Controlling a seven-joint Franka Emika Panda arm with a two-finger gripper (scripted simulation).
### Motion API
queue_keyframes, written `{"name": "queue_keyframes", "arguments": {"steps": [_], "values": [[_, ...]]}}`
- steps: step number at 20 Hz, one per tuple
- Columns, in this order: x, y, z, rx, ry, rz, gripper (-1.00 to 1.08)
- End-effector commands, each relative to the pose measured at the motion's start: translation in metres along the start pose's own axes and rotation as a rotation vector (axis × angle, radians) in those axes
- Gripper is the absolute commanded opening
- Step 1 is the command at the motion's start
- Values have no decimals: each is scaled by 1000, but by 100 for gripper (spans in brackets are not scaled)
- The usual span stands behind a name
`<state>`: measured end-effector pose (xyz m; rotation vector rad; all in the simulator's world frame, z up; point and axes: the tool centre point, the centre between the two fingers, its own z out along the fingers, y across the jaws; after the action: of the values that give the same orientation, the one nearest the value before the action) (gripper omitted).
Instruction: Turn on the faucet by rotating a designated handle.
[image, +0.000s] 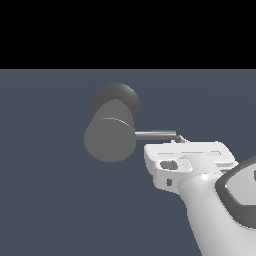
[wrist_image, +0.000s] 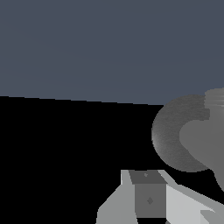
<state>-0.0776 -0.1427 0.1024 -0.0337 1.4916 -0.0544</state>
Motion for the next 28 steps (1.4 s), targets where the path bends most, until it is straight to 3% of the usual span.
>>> {"name": "queue_keyframes", "arguments": {"steps": [1,9,16,28], "values": [[3,5,0,-3,10,17,-100],[25,29,-10,-36,72,60,-100],[27,33,-11,-38,78,72,-100],[-14,24,-7,-36,76,67,-100]]}}
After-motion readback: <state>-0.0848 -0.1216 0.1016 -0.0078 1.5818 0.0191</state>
